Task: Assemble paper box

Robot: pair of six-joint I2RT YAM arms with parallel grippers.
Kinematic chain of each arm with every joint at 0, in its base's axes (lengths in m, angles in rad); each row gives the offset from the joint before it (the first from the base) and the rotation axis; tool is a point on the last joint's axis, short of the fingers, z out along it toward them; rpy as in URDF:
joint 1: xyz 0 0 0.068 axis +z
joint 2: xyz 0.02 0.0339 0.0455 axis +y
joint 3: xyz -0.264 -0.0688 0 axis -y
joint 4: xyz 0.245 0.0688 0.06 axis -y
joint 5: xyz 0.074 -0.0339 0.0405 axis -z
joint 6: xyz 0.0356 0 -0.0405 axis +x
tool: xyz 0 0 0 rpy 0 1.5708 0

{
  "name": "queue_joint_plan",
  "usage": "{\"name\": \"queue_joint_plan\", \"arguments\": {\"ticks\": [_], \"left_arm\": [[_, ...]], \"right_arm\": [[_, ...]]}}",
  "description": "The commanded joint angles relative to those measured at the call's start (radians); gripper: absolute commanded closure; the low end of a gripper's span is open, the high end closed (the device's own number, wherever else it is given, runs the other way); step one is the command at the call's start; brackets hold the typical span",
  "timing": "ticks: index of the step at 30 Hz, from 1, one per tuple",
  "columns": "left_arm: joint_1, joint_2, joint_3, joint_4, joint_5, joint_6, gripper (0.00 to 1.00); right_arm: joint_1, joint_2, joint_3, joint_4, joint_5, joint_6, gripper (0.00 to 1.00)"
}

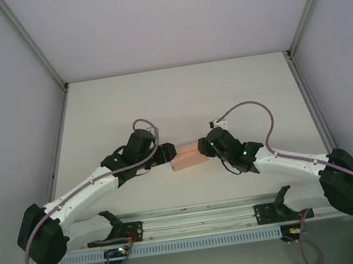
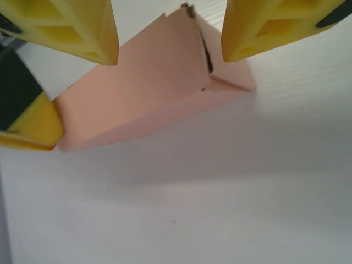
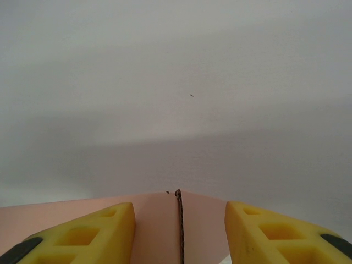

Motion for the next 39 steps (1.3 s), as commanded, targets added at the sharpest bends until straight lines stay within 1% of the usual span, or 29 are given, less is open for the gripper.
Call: {"name": "queue_joint_plan", "arguments": {"ticks": [1,5,8,13,18,23,25,27,30,32,34,39], "left_arm": [[-0.013,0.005,0.039,-0.105,-0.034,0.021,0.50],[-0.027,0.023,0.056,-0.068,-0.012,0.034,0.53],[-0.041,0.040,0.075,-0.068,-0.022,0.050,0.56],[-0.041,0.063,0.099,-0.070,-0.006,0.066,0.61],[-0.063,0.085,0.121,-0.085,-0.003,0.089,0.65],[-0.087,0.138,0.149,-0.103,-0.009,0.104,0.66],[-0.087,0.164,0.153,-0.096,-0.011,0.099,0.73],[-0.087,0.191,0.162,-0.076,0.009,0.095,0.75],[-0.090,0.223,0.195,-0.071,0.040,0.110,0.76],[-0.094,0.225,0.214,-0.097,0.023,0.122,0.75],[-0.091,0.217,0.217,-0.122,-0.006,0.128,0.71],[-0.072,0.188,0.199,-0.140,-0.016,0.134,0.68]], "right_arm": [[0.008,0.019,0.004,-0.096,-0.024,-0.016,0.53],[0.011,0.024,0.008,-0.095,-0.025,-0.020,0.53],[0.015,0.024,0.012,-0.097,-0.026,-0.025,0.53],[0.020,0.021,0.015,-0.096,-0.027,-0.029,0.53],[0.023,0.023,0.021,-0.090,-0.030,-0.035,0.53],[0.029,0.038,0.026,-0.079,-0.043,-0.038,0.53],[0.032,0.044,0.024,-0.072,-0.047,-0.035,0.53],[0.035,0.050,0.026,-0.064,-0.060,-0.035,0.54],[0.039,0.056,0.029,-0.063,-0.067,-0.039,0.54],[0.040,0.048,0.030,-0.070,-0.057,-0.044,0.53],[0.040,0.030,0.036,-0.088,-0.035,-0.059,0.47],[0.024,-0.043,0.068,-0.134,0.010,-0.115,0.44]]}}
